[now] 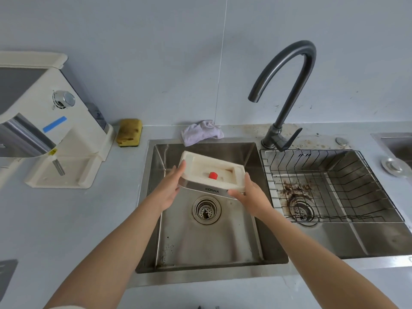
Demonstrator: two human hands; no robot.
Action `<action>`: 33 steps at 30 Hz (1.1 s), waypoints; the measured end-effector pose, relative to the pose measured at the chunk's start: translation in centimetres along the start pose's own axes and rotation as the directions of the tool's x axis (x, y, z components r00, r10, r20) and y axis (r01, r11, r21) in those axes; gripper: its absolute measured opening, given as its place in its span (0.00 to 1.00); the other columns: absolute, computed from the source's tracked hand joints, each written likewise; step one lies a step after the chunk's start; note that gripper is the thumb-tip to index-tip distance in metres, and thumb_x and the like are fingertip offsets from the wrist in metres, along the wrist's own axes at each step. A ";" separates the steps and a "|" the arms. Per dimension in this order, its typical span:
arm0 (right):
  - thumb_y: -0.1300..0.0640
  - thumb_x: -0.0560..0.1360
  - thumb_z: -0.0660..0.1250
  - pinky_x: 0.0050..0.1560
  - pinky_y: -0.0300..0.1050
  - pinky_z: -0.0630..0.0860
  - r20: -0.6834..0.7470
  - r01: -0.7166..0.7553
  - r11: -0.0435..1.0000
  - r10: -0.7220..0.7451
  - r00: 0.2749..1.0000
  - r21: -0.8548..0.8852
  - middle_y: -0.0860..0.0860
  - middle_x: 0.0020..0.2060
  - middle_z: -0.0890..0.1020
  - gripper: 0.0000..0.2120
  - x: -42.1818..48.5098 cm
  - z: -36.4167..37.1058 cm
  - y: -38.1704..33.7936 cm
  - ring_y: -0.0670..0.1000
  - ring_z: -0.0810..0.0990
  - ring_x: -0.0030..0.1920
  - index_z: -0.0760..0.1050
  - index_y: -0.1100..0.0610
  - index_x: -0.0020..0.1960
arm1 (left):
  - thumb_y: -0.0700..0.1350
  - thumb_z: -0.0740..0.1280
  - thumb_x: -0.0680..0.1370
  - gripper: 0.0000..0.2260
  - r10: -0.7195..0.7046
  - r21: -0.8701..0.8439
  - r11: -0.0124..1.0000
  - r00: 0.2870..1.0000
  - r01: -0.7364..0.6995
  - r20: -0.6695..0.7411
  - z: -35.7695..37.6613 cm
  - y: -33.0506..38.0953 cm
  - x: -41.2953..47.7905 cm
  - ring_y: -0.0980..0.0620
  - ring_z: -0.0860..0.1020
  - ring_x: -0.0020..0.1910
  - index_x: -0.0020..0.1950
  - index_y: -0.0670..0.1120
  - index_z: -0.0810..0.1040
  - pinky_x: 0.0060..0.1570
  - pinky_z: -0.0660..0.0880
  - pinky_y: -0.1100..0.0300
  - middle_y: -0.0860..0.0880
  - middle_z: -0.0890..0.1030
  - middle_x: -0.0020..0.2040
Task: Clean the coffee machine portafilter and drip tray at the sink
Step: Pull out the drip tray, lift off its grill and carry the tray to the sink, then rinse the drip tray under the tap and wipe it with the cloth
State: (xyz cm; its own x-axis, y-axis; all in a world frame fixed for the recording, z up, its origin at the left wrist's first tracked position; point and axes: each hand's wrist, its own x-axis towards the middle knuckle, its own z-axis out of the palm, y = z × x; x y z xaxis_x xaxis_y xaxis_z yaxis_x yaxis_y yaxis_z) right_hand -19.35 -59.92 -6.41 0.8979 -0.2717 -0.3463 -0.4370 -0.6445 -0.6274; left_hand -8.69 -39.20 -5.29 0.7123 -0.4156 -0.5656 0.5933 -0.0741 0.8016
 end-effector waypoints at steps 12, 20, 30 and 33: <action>0.45 0.71 0.67 0.71 0.44 0.55 -0.172 0.160 0.971 -0.191 0.966 -0.178 0.56 0.74 0.55 0.46 -0.3 -2.6 0.2 0.53 0.52 0.75 0.44 0.63 0.75 | 0.40 0.61 0.77 0.09 -0.016 -0.287 0.957 0.996 0.041 0.088 1.6 1.0 0.9 0.47 0.79 0.51 0.57 0.44 0.74 0.45 0.80 0.52 0.44 0.80 0.52; 0.45 0.74 0.63 0.75 0.47 0.48 -0.181 0.134 0.991 -0.137 0.974 -0.028 0.54 0.76 0.50 0.42 0.6 -4.7 0.7 0.52 0.47 0.76 0.42 0.61 0.75 | 0.37 0.59 0.77 0.07 0.013 -0.354 0.935 0.997 0.017 0.082 2.8 1.5 1.4 0.47 0.78 0.48 0.53 0.44 0.74 0.35 0.82 0.56 0.44 0.79 0.49; 0.45 0.78 0.57 0.57 0.48 0.70 -0.061 -0.186 0.374 0.560 0.827 0.909 0.61 0.68 0.66 0.29 5.9 -14.9 -0.8 0.58 0.71 0.64 0.55 0.60 0.73 | 0.37 0.59 0.77 0.09 0.070 -0.385 0.922 0.993 -0.029 0.094 2.9 2.3 2.4 0.47 0.79 0.49 0.55 0.44 0.74 0.35 0.81 0.57 0.44 0.81 0.49; 0.48 0.77 0.60 0.53 0.49 0.76 0.145 -0.099 -0.123 0.463 0.875 0.988 0.62 0.53 0.76 0.29 7.7 -16.2 -0.2 0.57 0.79 0.51 0.56 0.63 0.70 | 0.38 0.63 0.73 0.11 0.082 -0.366 0.930 0.988 -0.027 0.134 3.1 2.7 2.3 0.48 0.80 0.47 0.55 0.44 0.74 0.35 0.81 0.58 0.45 0.82 0.48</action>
State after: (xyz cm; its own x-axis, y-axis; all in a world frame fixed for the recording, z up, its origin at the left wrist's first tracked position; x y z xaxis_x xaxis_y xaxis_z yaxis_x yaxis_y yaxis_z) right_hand -11.49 -73.46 2.39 0.5756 -0.4320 -0.6943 -0.0874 0.8117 -0.5775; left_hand -6.61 -43.13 -3.84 0.7015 -0.5383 -0.4670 0.6696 0.2739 0.6903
